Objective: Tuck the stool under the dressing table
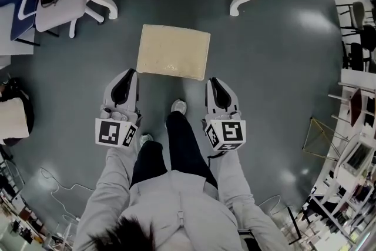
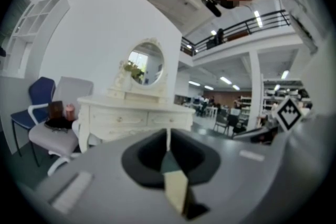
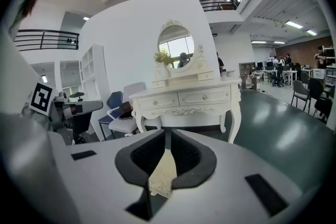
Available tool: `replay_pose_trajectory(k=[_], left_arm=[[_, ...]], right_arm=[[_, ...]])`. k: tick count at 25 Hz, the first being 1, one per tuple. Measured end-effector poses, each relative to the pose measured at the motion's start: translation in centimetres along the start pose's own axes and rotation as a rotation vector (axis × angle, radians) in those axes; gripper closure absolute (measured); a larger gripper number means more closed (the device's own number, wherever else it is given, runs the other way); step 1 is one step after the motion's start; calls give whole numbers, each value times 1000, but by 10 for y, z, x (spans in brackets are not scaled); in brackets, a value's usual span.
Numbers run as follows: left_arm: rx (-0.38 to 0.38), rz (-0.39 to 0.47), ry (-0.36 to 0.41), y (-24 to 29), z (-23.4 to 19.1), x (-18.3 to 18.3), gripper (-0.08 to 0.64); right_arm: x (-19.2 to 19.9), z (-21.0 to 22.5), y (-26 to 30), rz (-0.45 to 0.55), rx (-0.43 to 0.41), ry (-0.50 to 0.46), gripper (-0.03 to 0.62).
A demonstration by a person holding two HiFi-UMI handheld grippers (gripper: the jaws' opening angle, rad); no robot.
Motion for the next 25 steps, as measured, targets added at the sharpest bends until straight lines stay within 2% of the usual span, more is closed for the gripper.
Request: replay_pose_trajectory(k=[10,15,19,25], left_arm=[[44,-106,8,16,-7,78,479],[60,-145,21,21,-15,114,433],[59,-185,47,23,-23,141,408],[54,-236,61,31,-35,181,351]], right_arm=[[67,9,17,-80,24,27,494],[106,12,29,-126,20,42,421],[131,14,37,-159,14,51,385],[167,27,50,-192,31,98,368]])
Point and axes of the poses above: the fingertips, and each gripper's own axes: y forward along the fingers, z to its right, x out of its underside, the point moved 8 cm from there along -y, backward along the fingers, and after that the axes turned 10 degrees about -x, right-handed, at the moved point
